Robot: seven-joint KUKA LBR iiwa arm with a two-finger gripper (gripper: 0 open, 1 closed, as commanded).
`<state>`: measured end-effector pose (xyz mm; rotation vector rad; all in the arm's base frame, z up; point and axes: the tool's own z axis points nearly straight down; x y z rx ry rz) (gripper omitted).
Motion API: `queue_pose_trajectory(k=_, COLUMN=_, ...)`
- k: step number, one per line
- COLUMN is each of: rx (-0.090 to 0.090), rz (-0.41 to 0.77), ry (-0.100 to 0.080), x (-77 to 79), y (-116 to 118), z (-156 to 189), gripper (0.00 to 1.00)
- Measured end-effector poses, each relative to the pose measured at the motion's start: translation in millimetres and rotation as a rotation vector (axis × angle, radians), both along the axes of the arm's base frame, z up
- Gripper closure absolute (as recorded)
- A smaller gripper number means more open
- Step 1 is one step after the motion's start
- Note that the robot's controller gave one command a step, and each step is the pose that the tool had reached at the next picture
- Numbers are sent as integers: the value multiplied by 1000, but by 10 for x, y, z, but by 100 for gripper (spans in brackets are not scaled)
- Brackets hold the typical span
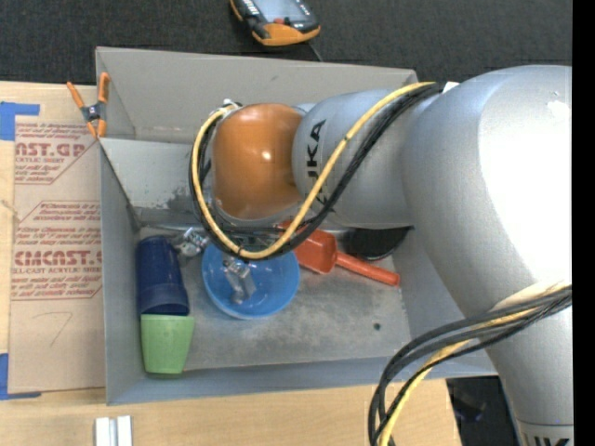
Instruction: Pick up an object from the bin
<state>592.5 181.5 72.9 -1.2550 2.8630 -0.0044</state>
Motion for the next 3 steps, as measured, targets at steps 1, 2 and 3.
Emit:
queue_pose_trajectory(k=1, rx=5, rz=47, ry=0, x=28, y=-38, z=-8, gripper=0)
queue_pose_trajectory(k=2, rx=5, rz=51, ry=-3, x=-43, y=-61, z=24, gripper=0)
queue_pose_trajectory(k=3, rx=7, rz=81, ry=-7, x=-184, y=-182, z=528, gripper=0)
